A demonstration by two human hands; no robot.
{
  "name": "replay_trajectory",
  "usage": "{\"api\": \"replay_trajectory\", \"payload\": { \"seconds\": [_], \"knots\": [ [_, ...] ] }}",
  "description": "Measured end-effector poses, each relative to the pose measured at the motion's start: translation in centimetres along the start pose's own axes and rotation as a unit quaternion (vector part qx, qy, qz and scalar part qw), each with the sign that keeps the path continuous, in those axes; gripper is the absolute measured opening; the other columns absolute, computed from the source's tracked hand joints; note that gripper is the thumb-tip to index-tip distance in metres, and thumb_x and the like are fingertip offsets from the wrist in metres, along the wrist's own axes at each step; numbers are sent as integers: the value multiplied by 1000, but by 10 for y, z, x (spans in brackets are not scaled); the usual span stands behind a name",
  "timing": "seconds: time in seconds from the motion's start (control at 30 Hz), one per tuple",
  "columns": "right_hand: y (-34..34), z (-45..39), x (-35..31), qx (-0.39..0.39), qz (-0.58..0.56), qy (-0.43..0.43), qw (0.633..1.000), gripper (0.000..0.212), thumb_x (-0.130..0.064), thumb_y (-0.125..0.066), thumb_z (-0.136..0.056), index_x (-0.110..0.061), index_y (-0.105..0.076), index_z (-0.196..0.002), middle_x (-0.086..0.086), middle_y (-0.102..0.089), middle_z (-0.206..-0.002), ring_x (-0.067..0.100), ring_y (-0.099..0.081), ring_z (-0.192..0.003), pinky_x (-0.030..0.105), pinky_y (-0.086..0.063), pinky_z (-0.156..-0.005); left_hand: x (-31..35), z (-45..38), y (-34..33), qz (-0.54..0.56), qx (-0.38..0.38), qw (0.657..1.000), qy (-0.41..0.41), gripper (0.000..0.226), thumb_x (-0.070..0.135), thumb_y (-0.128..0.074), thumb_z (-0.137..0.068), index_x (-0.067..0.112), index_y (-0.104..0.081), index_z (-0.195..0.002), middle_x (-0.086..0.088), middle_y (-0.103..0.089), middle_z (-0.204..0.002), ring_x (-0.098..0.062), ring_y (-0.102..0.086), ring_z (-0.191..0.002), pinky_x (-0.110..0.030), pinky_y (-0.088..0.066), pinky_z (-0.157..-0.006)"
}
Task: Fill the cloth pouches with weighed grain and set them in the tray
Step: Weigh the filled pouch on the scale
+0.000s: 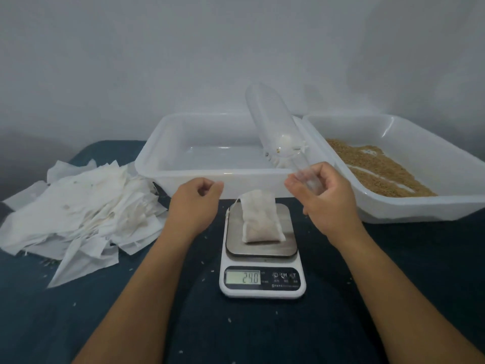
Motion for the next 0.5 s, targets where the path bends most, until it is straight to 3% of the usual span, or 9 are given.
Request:
{"api": "replay_trajectory", "payload": {
  "seconds": [0.1, 0.2, 0.37, 0.5],
  "knots": [
    [0, 0, 1, 16, -16, -3, 1000, 19, -37, -81, -87, -28, -64, -89, -11, -72, -87, 1, -59, -53, 19, -51, -50, -4, -2, 0, 54, 8, 998, 44, 25, 41, -66, -95, 22, -69, -79, 14, -60, -62, -9, -55, -61, -28, -42, -63],
    [0, -1, 4, 19, -26, -18, 999, 19, -33, -81, -88, -23, -65, -94, -17, -71, -88, 0, -59, -51, 16, -49, -47, -5, -2, 0, 67, 2, 996, 55, 23, 41, -67, -95, 23, -69, -81, 13, -61, -67, -10, -56, -64, -27, -42, -64],
    [1, -2, 8, 22, -24, -34, 999, 20, -35, -81, -88, -25, -66, -96, -19, -71, -92, 0, -62, -55, 16, -50, -47, -2, 0, -2, 52, -3, 998, 43, 20, 41, -66, -96, 25, -70, -83, 14, -66, -71, 9, -57, -55, -23, -40, -59],
    [1, -2, 10, 26, -16, -37, 999, 20, -39, -80, -88, -28, -66, -97, -21, -70, -97, -1, -63, -59, 16, -51, -48, -1, 2, -4, 45, -34, 998, 31, 19, 41, -67, -95, 26, -71, -83, 23, -65, -62, 9, -58, -54, -19, -42, -55]
  ]
}}
Point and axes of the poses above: each hand's wrist, its own z-axis away from the middle knuckle, its own y-axis out of the back of the hand, x = y × z, the point moved 2 cm from there along -z, towards the middle knuckle
